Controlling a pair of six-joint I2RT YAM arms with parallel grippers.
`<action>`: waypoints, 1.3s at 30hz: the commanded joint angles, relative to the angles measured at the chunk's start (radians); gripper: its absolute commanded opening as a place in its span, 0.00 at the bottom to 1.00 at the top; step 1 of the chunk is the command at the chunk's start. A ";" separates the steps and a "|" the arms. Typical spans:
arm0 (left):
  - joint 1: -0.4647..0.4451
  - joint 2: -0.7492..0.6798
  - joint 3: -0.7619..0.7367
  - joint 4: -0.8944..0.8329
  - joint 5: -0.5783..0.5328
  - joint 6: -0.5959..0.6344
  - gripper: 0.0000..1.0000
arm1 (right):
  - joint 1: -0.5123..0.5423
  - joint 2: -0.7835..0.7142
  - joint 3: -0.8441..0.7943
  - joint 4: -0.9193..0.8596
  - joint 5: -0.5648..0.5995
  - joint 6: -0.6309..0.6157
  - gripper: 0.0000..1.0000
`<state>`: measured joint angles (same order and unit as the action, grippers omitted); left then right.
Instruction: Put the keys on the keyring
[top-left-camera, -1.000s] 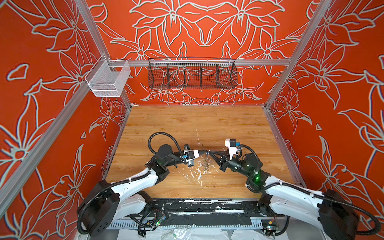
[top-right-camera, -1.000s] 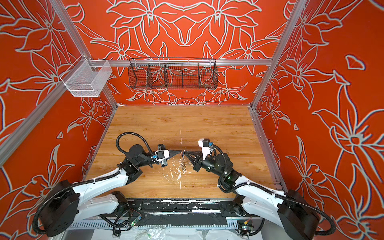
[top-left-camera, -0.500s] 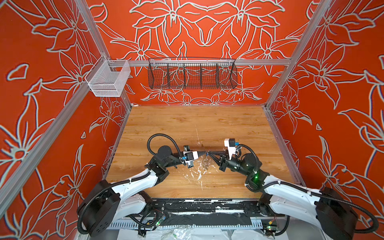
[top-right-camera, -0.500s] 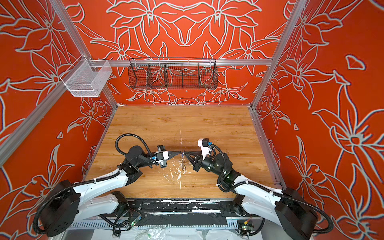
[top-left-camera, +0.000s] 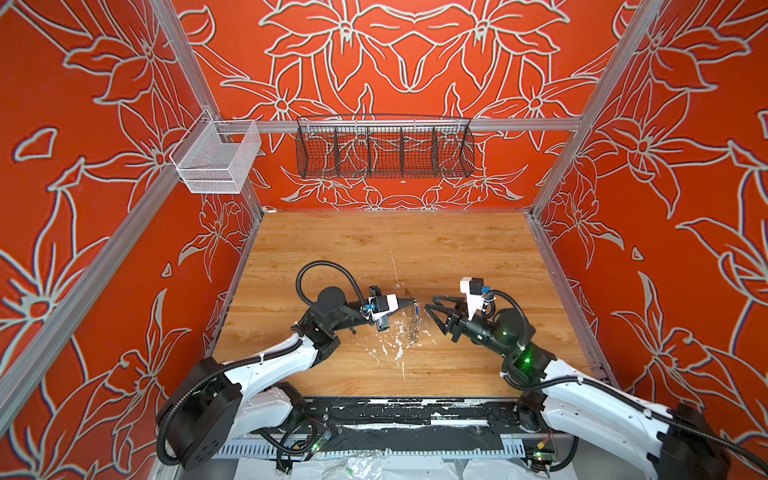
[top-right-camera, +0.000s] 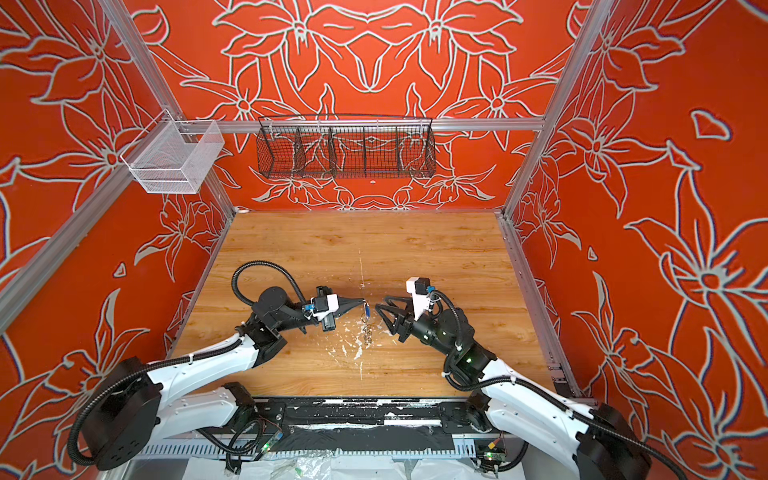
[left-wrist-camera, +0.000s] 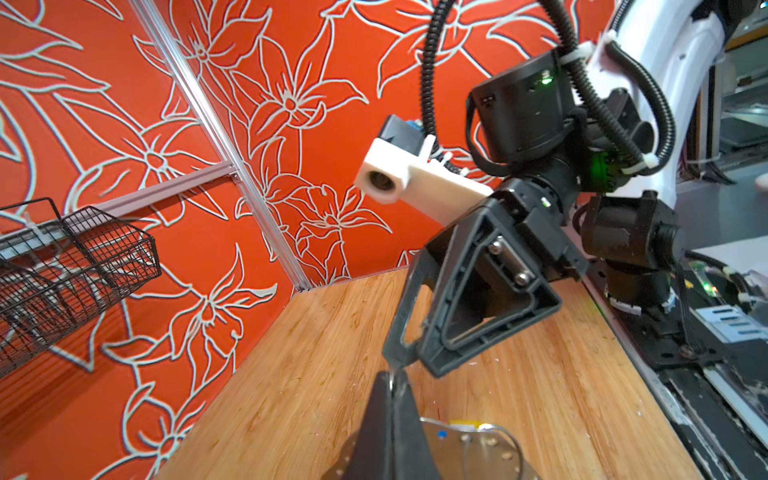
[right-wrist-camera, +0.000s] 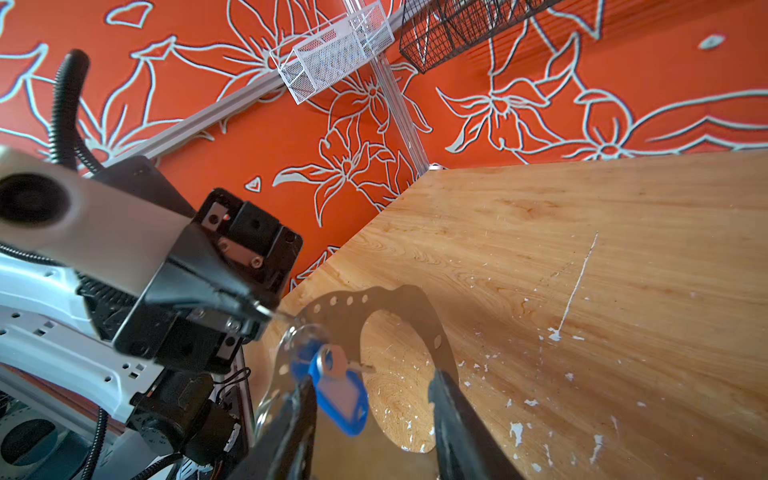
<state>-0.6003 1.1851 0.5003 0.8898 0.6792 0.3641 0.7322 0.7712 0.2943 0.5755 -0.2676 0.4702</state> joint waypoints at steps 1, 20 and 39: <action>0.052 0.047 0.038 0.104 0.033 -0.165 0.00 | -0.004 -0.050 -0.003 -0.107 0.038 -0.080 0.48; 0.071 0.129 0.101 0.149 0.030 -0.384 0.00 | 0.045 0.023 0.067 -0.167 0.170 -0.220 0.38; 0.071 0.097 0.066 0.187 -0.023 -0.428 0.00 | 0.161 0.103 0.111 -0.115 0.279 -0.334 0.35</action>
<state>-0.5346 1.3090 0.5739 0.9974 0.6521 -0.0502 0.8852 0.8848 0.3801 0.4232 -0.0116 0.1749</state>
